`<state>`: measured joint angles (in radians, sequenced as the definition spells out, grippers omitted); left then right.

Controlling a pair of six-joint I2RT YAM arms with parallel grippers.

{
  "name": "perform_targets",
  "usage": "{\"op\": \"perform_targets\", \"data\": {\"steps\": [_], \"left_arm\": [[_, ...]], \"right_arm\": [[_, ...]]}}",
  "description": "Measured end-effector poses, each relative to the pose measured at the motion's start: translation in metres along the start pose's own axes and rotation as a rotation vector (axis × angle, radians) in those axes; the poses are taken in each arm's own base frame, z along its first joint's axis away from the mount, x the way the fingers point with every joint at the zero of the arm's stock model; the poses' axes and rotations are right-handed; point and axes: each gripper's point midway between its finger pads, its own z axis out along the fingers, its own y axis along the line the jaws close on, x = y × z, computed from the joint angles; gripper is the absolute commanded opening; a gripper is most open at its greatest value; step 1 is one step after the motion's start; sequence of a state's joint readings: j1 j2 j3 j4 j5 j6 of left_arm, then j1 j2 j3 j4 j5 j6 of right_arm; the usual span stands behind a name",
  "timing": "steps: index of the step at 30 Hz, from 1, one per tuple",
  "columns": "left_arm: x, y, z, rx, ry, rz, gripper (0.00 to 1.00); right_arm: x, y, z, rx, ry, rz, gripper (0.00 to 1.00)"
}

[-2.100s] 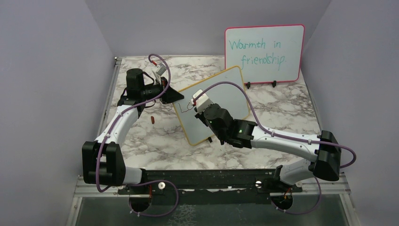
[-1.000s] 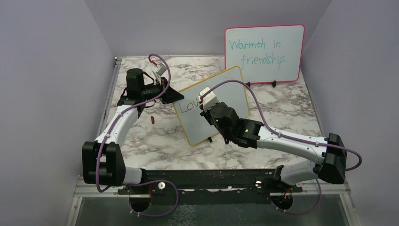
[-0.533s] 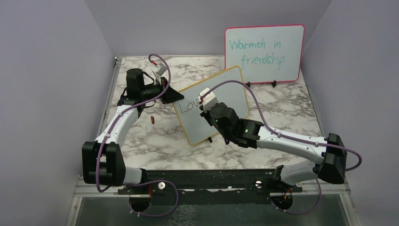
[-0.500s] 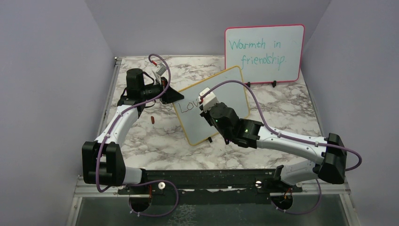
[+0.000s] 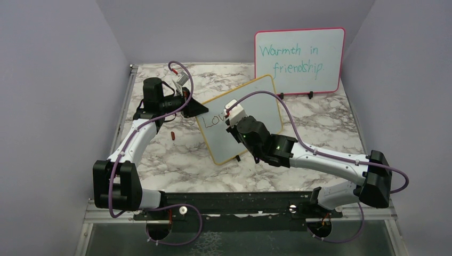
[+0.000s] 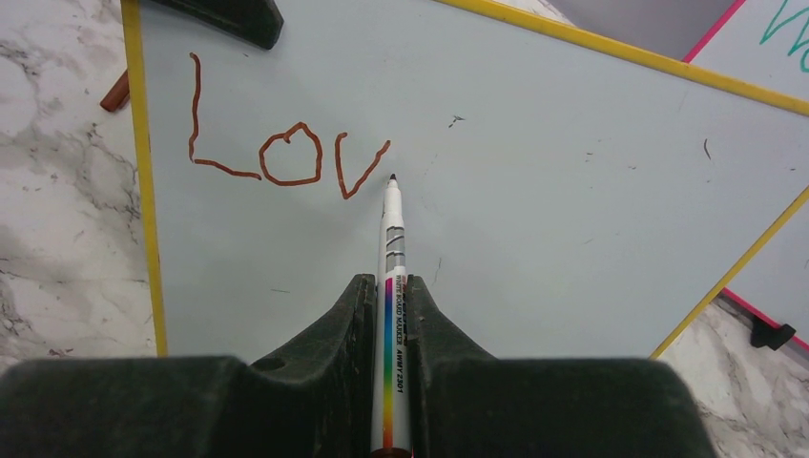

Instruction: Write a sentence on the whiteboard

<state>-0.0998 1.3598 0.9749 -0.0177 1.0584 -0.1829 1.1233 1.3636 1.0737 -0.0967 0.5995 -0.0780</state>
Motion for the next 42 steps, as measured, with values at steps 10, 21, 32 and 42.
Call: {"op": "perform_targets", "data": {"steps": [10,21,32,42], "left_arm": [[0.0001,-0.0001,0.0001,0.000,0.000,0.000,0.00],[0.0002,0.0000,0.0001,0.000,0.001,-0.001,0.00],[0.0003,0.0001,0.0001,0.000,0.001,-0.001,0.00],[0.0006,0.0007,0.0004,-0.001,0.002,-0.002,0.00]], "right_arm": [[0.0018,0.0019,0.0011,-0.010,0.005,-0.002,0.01],[0.0041,-0.0012,0.0032,-0.002,0.012,0.006,0.01],[0.0064,-0.0032,0.0043,0.003,0.017,0.008,0.01],[0.0097,-0.0059,0.0047,0.009,0.022,0.008,0.01]]}}
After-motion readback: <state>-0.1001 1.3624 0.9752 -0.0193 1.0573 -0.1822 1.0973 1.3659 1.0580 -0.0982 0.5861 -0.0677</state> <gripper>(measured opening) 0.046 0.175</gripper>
